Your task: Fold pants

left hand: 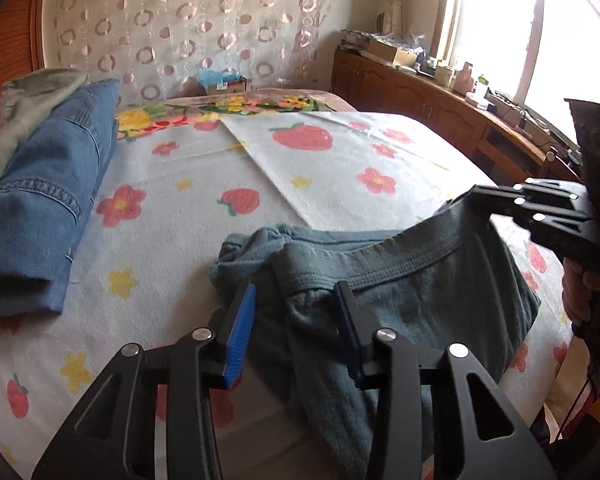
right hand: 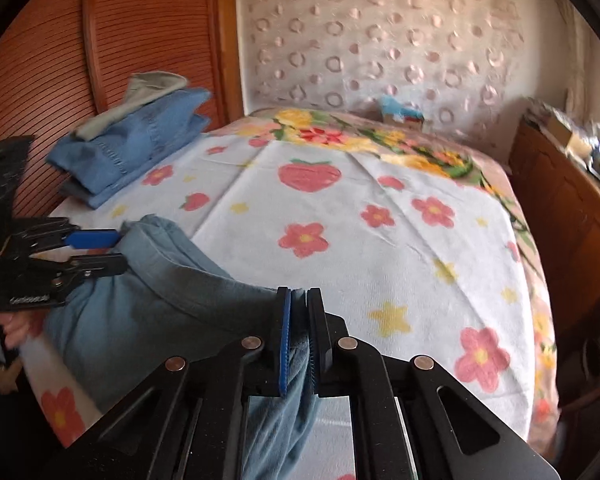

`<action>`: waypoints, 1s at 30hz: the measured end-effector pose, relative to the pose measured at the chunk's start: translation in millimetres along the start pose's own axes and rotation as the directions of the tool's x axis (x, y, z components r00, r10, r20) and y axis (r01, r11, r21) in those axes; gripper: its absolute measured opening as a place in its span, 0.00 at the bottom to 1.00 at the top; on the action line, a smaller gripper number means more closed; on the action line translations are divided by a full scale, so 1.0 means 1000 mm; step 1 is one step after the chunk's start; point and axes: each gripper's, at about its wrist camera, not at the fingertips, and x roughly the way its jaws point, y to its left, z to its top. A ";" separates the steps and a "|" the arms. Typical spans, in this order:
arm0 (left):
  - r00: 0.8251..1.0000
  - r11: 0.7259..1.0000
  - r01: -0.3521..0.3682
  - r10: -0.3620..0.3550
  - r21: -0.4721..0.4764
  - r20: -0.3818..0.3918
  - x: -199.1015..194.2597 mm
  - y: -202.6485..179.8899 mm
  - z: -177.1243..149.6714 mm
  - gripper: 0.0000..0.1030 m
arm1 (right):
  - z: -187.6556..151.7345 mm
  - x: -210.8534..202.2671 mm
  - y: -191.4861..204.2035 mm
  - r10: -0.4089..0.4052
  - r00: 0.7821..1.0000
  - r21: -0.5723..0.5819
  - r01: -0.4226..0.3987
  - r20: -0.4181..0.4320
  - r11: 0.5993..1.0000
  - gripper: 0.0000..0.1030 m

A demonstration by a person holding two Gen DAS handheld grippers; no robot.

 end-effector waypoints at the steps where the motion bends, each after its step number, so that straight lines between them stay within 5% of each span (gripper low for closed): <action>1: 1.000 1.000 -0.007 0.007 -0.002 -0.001 0.001 0.001 0.001 0.39 | -0.001 0.004 0.000 -0.003 1.000 0.003 0.003 -0.011 1.000 0.08; 4: 1.000 1.000 -0.014 0.014 -0.006 -0.014 0.004 0.003 0.001 0.39 | -0.005 0.013 0.002 -0.007 0.999 0.015 0.008 -0.032 1.000 0.08; 14: 0.998 0.999 -0.037 0.036 -0.022 -0.051 0.013 0.006 -0.001 0.52 | -0.010 -0.009 -0.001 0.020 1.000 0.052 -0.019 -0.018 0.998 0.50; 30: 0.999 0.998 -0.013 0.010 -0.057 -0.053 0.016 0.009 -0.005 0.53 | -0.026 -0.003 -0.001 -0.002 0.994 0.079 0.010 -0.108 0.997 0.53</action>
